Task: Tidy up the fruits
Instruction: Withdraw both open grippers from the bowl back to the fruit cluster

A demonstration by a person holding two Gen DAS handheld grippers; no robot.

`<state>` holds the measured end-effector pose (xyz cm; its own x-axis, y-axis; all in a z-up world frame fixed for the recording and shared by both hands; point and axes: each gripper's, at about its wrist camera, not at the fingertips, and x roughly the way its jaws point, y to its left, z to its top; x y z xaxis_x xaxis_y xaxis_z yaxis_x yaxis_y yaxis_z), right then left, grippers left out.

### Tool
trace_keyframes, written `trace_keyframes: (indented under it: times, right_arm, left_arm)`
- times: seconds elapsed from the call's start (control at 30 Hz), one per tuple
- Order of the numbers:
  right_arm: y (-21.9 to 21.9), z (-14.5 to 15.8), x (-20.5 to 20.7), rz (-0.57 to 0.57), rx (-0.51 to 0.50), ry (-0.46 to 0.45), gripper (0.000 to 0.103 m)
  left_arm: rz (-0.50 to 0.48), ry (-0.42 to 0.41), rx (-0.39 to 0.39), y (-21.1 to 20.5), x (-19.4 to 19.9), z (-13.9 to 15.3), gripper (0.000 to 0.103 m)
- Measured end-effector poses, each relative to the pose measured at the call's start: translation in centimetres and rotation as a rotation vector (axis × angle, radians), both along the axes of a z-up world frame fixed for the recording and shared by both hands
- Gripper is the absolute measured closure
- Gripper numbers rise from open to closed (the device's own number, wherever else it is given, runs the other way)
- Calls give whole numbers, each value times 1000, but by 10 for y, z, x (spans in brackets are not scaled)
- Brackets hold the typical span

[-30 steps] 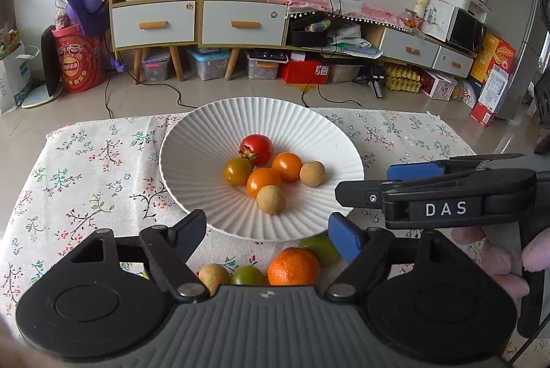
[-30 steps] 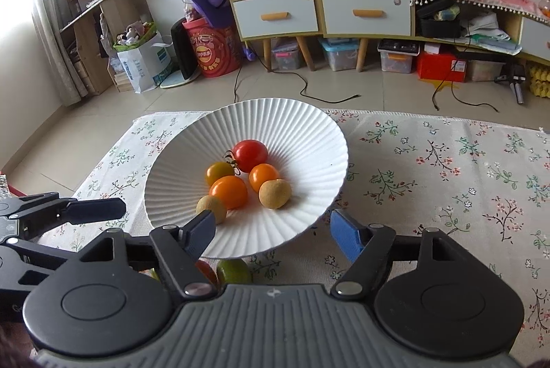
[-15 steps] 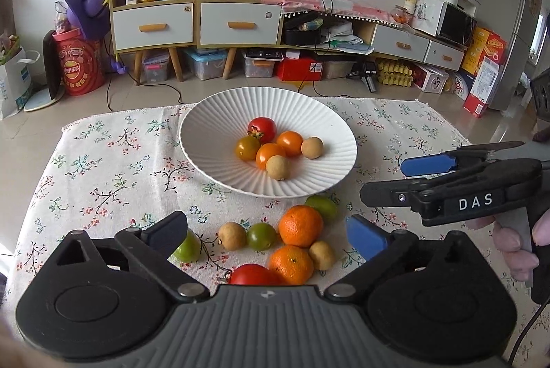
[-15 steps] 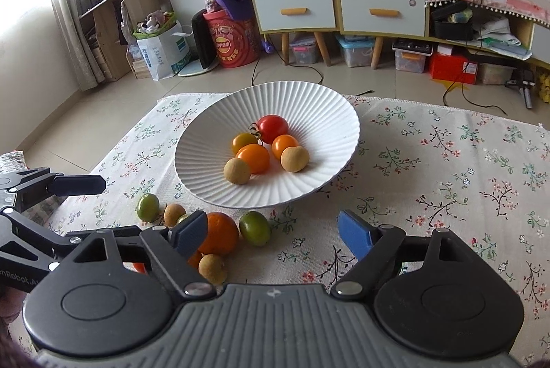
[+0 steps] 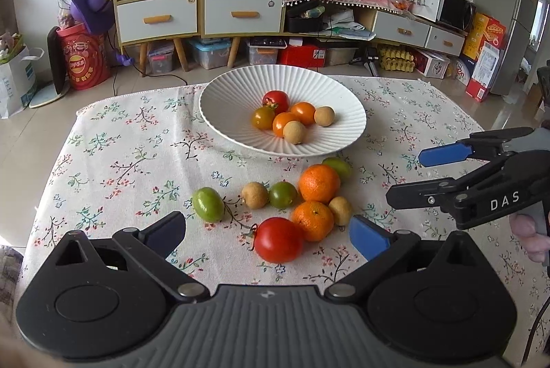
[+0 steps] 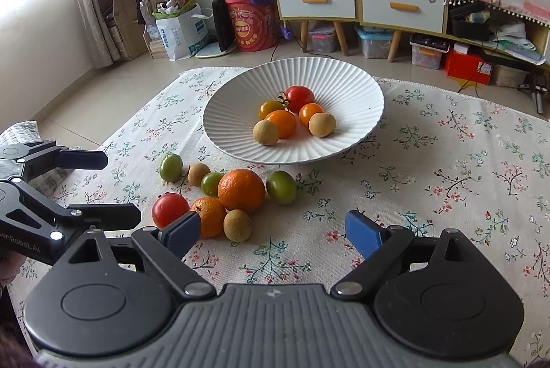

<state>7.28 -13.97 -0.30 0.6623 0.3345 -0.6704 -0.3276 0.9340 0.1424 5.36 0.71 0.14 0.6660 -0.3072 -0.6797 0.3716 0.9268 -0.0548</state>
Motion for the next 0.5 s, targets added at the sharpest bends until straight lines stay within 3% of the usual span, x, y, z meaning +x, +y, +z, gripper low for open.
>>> trace_keyframes:
  times: [0.5]
  right_arm:
    - [11,-17,-10,9,-42,31,10]
  left_arm:
    - [16,43,50,18,-9,-19,7]
